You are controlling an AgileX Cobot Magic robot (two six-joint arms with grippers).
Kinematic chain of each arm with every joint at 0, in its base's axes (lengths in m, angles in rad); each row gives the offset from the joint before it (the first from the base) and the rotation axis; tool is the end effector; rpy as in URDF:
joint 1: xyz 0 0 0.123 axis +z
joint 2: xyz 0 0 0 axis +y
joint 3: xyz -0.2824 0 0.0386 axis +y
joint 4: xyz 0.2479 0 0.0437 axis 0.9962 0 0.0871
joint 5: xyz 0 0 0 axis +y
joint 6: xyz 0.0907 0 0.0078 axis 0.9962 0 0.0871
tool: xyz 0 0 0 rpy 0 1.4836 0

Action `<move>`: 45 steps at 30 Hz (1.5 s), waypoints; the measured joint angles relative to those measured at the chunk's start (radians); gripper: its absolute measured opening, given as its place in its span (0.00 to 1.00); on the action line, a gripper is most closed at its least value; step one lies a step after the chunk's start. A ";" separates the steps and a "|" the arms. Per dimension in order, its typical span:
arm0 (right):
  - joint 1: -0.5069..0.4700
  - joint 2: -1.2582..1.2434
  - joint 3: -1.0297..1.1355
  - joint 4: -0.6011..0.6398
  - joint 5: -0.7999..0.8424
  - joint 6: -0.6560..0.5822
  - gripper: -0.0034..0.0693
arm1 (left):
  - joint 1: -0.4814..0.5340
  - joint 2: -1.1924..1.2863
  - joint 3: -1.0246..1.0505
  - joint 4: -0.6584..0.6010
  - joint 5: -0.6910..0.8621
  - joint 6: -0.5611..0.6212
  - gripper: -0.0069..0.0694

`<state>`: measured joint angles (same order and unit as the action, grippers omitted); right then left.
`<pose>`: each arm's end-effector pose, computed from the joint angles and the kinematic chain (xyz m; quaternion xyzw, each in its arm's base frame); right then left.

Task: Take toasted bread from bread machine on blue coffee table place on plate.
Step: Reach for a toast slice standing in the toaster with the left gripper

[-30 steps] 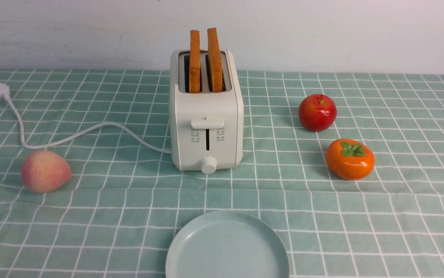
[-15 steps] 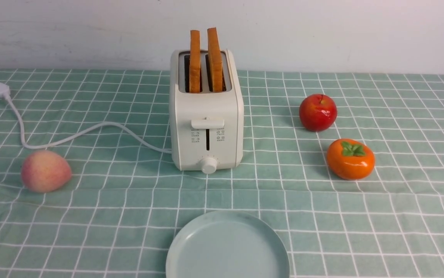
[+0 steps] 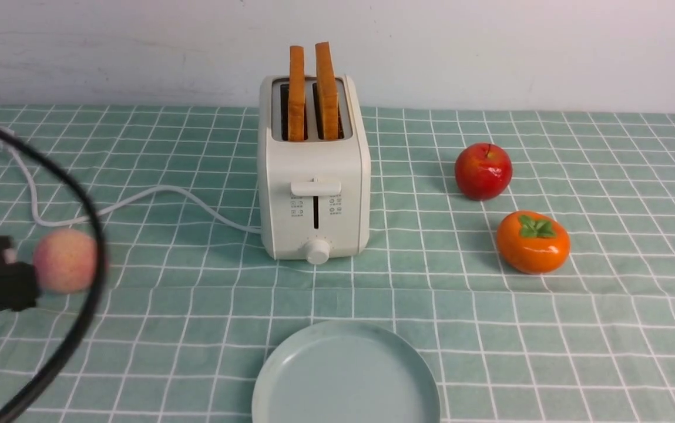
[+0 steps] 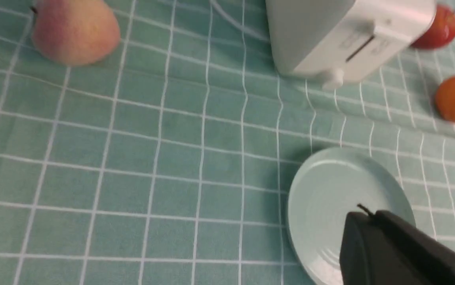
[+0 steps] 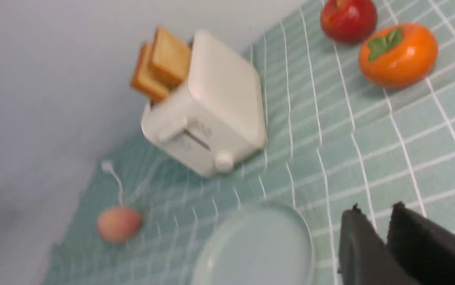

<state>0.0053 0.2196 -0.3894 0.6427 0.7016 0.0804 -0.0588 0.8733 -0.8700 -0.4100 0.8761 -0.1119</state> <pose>0.0487 0.0355 0.2792 0.1252 0.7982 0.3226 0.4931 0.1577 -0.0372 0.3480 -0.0852 0.9039 -0.2251 0.3537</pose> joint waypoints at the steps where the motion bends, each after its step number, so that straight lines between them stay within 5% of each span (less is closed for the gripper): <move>1: 0.000 0.062 -0.052 -0.009 0.077 -0.050 0.09 | 0.000 0.062 -0.019 -0.047 0.001 0.044 0.07; 7: 0.000 0.338 -0.229 -0.032 0.364 -0.239 0.02 | -0.010 0.354 -0.222 -0.162 0.035 0.161 0.07; 18: 0.000 0.417 -0.238 -0.038 0.317 -0.266 0.05 | -0.196 0.741 -0.730 0.100 0.045 -0.029 0.07; 22: 0.000 0.417 -0.238 -0.037 0.296 -0.269 0.05 | -0.205 0.843 -0.864 0.113 0.037 0.001 0.08; 28: 0.000 0.417 -0.238 -0.037 0.281 -0.269 0.05 | -0.205 0.983 -1.010 0.052 -0.010 0.142 0.31; 34: 0.000 0.417 -0.238 -0.037 0.281 -0.269 0.06 | -0.206 1.063 -1.025 0.009 -0.102 0.225 0.69; 37: 0.000 0.417 -0.238 -0.037 0.281 -0.269 0.06 | -0.206 1.094 -1.025 0.007 -0.140 0.226 0.74; 42: 0.000 0.417 -0.238 -0.037 0.280 -0.269 0.07 | -0.206 1.128 -1.025 0.008 -0.166 0.226 0.68; 45: 0.000 0.417 -0.238 -0.037 0.280 -0.269 0.08 | -0.206 1.138 -1.025 0.006 -0.172 0.226 0.47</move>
<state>0.0053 0.6362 -0.6278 0.6055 0.9813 -0.1888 -0.2645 2.0113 -1.8949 -0.4038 0.7044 0.1143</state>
